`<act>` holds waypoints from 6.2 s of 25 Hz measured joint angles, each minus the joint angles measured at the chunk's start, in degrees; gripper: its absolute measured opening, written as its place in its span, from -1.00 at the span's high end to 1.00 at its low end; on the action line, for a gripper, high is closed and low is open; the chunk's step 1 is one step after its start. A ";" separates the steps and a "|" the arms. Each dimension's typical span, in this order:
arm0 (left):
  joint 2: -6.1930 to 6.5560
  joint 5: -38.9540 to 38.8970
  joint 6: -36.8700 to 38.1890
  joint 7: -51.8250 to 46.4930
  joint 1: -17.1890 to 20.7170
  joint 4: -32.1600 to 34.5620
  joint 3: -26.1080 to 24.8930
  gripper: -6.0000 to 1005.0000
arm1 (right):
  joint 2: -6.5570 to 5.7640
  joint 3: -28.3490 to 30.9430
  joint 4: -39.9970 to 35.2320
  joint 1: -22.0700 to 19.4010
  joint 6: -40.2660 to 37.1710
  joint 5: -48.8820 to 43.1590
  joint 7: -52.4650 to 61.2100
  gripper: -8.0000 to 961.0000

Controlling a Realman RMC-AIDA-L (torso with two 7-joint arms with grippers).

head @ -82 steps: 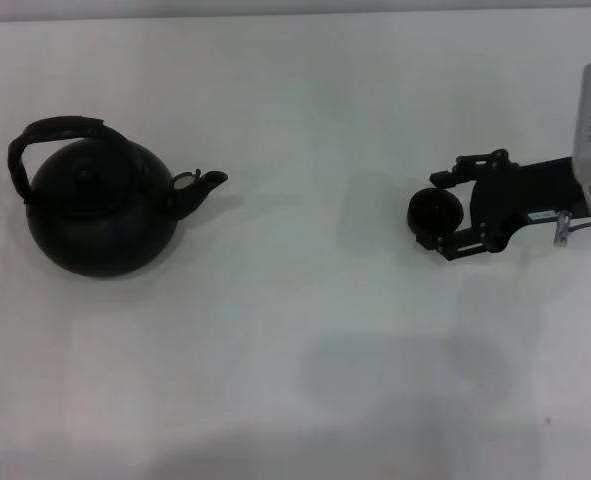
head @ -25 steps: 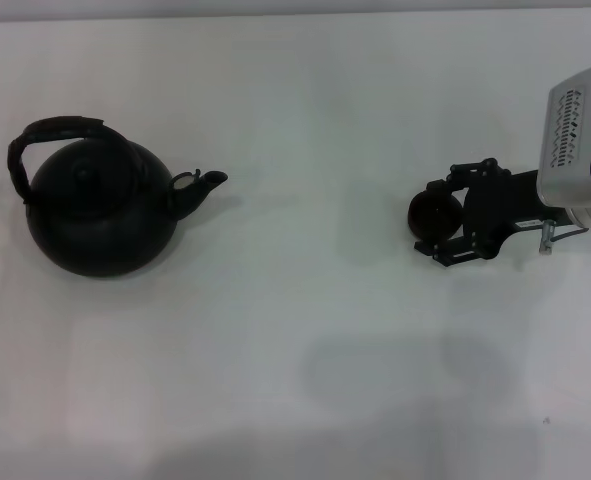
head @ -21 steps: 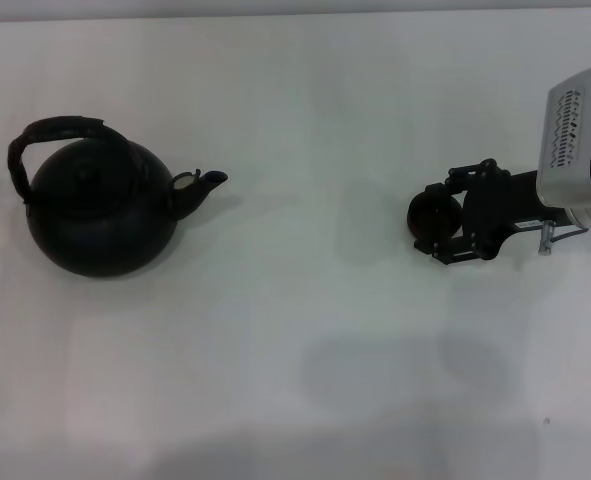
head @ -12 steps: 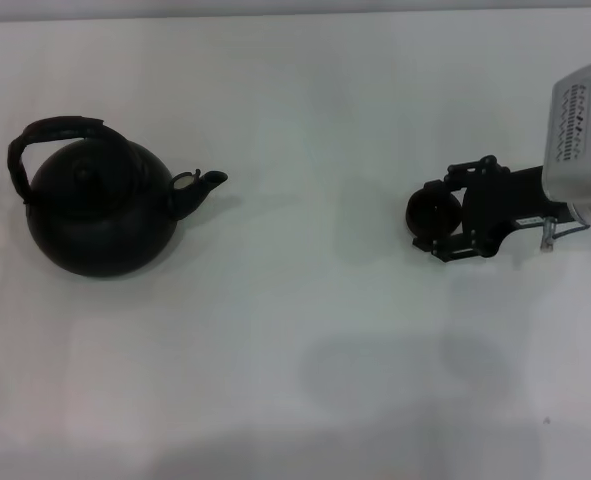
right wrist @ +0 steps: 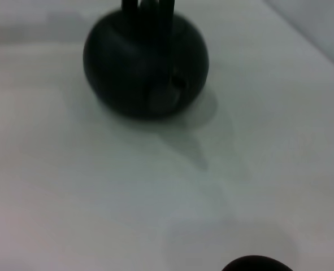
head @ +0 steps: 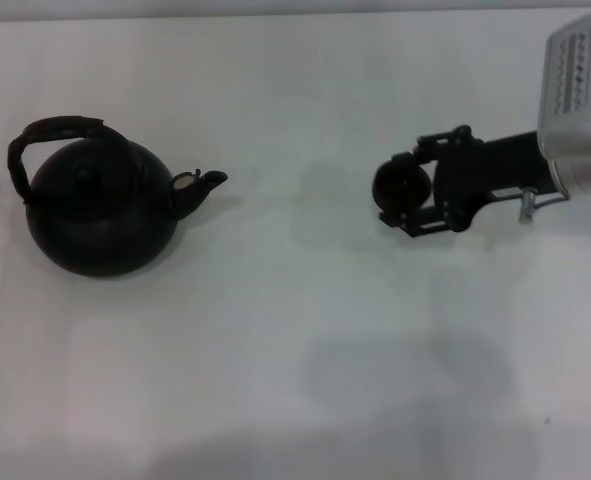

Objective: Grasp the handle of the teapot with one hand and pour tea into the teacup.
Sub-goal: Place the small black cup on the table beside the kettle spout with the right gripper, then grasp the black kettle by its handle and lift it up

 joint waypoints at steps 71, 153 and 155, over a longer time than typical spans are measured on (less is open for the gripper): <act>0.00 2.70 1.06 -0.26 -0.88 -0.62 0.00 -0.09 | 0.17 -21.41 -5.37 4.01 -19.68 5.88 4.79 -0.56; -0.02 12.67 11.70 -2.61 4.29 -6.99 11.84 -0.09 | -1.28 27.63 3.01 -5.84 -15.70 7.55 -5.07 -0.77; -0.10 12.65 11.04 -2.64 4.15 -7.03 11.79 -0.09 | -1.17 27.63 3.01 -5.89 -16.49 7.55 -5.07 -0.77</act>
